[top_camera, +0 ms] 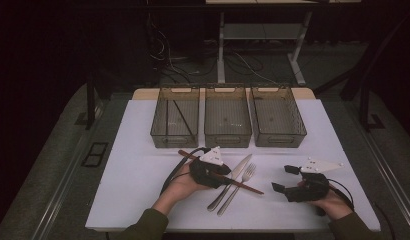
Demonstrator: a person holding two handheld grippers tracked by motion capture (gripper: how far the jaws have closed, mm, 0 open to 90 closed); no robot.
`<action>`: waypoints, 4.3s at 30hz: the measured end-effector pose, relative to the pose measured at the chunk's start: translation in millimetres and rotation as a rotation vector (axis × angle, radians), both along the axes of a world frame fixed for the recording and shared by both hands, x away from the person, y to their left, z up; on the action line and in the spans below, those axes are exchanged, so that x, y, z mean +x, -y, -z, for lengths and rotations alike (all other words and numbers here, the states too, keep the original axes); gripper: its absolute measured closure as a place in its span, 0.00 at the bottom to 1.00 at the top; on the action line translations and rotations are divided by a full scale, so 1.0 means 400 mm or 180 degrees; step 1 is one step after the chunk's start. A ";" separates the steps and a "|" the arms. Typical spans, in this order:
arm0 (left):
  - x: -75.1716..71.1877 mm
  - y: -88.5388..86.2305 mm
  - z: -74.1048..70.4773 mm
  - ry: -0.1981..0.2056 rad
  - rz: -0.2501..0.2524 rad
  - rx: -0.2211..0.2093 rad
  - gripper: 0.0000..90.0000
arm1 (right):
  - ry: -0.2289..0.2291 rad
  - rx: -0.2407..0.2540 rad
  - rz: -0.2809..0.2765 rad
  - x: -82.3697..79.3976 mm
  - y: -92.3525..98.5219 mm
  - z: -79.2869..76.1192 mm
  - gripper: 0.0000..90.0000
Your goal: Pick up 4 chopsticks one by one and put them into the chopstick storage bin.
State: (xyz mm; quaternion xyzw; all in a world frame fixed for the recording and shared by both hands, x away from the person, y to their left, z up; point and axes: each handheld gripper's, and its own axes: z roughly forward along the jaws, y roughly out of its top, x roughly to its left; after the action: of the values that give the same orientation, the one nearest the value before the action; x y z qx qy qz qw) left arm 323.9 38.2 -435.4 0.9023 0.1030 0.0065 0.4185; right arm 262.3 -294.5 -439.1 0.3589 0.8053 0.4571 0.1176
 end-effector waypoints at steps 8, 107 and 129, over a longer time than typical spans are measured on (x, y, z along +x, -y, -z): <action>-0.003 0.003 -0.002 0.0059 0.0138 0.0008 0.67 | -0.0006 -0.0001 -0.0019 0.000 -0.001 0.001 0.19; -0.007 -0.059 0.006 -0.0106 0.0017 0.0121 0.76 | 0.0013 0.0008 -0.0067 -0.001 0.000 -0.001 0.19; -0.004 -0.037 0.032 -0.0218 0.0250 0.0228 0.84 | 0.0016 0.0009 -0.0071 -0.001 0.000 -0.001 0.19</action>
State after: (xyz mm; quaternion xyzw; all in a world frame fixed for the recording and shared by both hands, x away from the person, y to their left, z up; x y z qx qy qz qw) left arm 322.4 53.1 -448.1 0.9198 0.0815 -0.0372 0.3821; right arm 261.9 -294.4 -438.5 0.3489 0.8083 0.4603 0.1140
